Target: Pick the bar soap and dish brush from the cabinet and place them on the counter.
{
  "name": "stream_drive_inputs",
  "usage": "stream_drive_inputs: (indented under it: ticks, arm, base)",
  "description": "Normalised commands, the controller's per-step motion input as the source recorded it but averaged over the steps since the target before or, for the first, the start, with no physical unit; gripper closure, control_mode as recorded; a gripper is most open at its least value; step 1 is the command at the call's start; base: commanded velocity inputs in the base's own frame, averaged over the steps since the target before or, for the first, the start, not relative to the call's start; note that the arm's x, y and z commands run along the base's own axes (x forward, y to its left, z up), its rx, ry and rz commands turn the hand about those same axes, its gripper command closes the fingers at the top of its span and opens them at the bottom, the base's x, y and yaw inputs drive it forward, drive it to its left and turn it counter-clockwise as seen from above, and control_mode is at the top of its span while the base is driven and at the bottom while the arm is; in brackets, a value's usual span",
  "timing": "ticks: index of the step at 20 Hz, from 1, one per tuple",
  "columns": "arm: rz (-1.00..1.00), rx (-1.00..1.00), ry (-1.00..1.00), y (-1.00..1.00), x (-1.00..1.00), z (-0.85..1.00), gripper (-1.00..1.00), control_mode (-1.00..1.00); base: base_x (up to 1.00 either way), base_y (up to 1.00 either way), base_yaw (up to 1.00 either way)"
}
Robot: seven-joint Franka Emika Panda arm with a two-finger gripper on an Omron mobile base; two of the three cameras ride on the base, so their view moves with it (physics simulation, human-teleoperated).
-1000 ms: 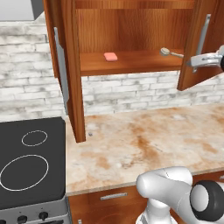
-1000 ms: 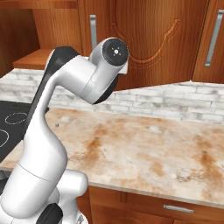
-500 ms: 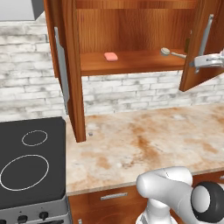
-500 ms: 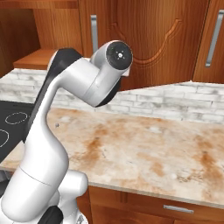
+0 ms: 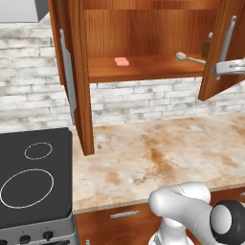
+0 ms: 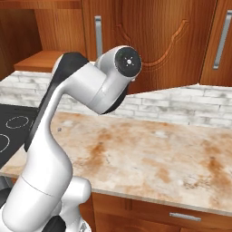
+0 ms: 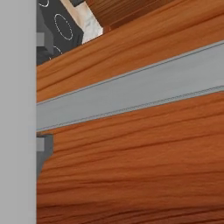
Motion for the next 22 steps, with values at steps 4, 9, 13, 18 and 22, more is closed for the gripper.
stream_drive_inputs:
  ticks: [4, 9, 13, 18, 22]
  arm:
    - [0.00, 0.00, 0.00, -0.07, -0.08, 0.00, -1.00, -1.00]
    - [0.00, 0.00, -0.01, -0.15, -0.20, 0.06, -1.00, -1.00]
    - [-0.03, -0.02, -0.05, -0.08, -0.30, 0.12, -1.00, -1.00]
    - [-0.07, -0.07, -0.01, 0.07, -0.25, 0.11, -1.00, -1.00]
    - [-0.03, -0.15, 0.01, 0.26, -0.17, 0.02, -1.00, -1.00]
  base:
    - [0.00, 0.00, 0.00]
    - [0.00, 0.00, 0.00]
    - [0.00, 0.00, 0.00]
    - [0.00, 0.00, 0.00]
    - [0.00, 0.00, 0.00]
